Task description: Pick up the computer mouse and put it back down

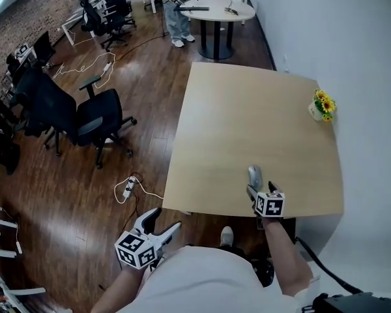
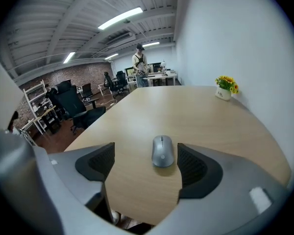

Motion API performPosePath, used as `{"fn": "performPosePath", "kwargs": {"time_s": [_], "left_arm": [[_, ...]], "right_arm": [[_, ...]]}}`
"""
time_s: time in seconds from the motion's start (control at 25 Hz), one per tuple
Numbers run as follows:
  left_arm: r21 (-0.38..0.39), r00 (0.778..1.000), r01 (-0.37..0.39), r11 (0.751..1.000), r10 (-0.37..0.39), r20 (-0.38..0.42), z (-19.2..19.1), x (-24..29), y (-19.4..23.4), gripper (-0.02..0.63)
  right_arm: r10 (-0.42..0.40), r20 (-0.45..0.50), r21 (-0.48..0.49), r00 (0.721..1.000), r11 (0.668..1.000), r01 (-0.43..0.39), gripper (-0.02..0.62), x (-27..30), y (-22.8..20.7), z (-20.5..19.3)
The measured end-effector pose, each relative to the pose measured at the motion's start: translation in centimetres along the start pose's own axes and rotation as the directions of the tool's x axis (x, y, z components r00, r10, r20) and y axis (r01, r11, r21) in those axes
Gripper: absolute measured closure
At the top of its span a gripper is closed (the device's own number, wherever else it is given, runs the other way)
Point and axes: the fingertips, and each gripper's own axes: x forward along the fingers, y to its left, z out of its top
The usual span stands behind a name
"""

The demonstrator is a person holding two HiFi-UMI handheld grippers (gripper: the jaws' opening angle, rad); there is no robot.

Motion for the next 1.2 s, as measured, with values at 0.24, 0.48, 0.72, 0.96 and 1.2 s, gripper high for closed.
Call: {"fn": "performPosePath", "kwargs": {"time_s": [0.24,0.48,0.72,0.96,1.2], "left_arm": [[0.017,0.997,0.077,0.997,-0.077,-0.004,-1.8,-4.0,1.6,0.285],[0.023,0.99,0.138,0.99,-0.137,-0.033,-4.1,-5.9,2.5,0.285],[0.04,0.982,0.183,0.982,-0.182,-0.046,-5.2,-7.5,3.0,0.285],[0.046,0.977,0.209,0.977,-0.207,-0.055,-6.5,-9.7,3.8,0.285],[0.051,0.978,0.208,0.977,-0.205,-0.046,-7.4,-11.4,4.0,0.285]], "right_arm": [[0.017,0.064,-0.02,0.998,1.0,-0.016,0.192,-8.9,7.7,-1.8],[0.035,0.123,-0.055,0.992,0.998,-0.028,0.192,-15.9,13.8,-3.4],[0.037,0.144,-0.063,0.989,0.998,-0.028,0.184,-19.6,17.9,-5.7],[0.031,0.139,-0.035,0.99,0.999,-0.027,0.184,-20.7,20.9,-8.3],[0.038,0.152,-0.052,0.988,0.998,-0.03,0.184,-21.3,22.6,-9.0]]}}
